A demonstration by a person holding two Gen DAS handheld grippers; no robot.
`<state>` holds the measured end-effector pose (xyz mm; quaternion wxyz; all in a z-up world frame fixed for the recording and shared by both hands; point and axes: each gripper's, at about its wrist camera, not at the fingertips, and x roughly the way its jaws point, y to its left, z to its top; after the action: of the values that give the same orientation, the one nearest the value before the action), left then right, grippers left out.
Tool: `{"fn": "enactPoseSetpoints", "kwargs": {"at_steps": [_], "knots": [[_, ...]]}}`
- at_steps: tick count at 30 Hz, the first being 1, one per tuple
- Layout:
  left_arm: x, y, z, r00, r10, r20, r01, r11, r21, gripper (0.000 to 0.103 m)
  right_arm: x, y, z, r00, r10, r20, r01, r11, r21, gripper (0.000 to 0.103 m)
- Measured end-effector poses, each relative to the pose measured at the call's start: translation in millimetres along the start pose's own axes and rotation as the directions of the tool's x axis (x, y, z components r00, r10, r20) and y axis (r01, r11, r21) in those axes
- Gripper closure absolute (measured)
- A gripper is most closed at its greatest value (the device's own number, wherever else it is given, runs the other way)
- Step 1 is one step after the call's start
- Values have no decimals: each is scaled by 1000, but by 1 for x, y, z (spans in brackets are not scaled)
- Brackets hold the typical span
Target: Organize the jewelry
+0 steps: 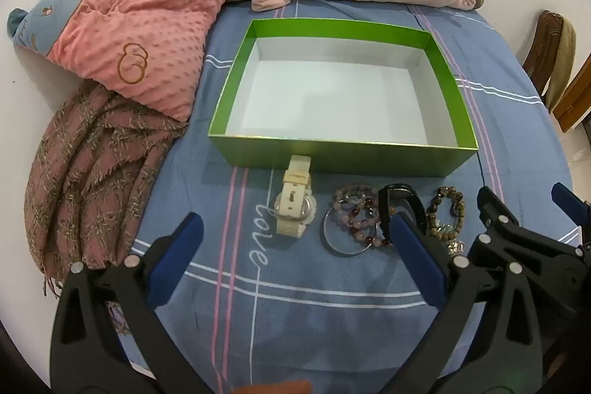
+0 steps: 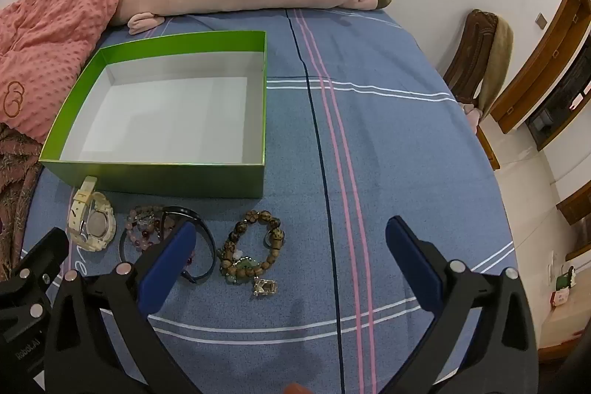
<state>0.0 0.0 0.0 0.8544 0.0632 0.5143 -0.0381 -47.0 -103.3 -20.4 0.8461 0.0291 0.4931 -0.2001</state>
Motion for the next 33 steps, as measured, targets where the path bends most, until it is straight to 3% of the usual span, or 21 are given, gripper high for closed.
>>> {"fn": "enactPoseSetpoints", "kwargs": {"at_steps": [33], "knots": [[0,0,0,1000,-7,-3,7,1000,-3,2,-2,-1,5,1000,-3,-4,3,1000,-3,1]]}}
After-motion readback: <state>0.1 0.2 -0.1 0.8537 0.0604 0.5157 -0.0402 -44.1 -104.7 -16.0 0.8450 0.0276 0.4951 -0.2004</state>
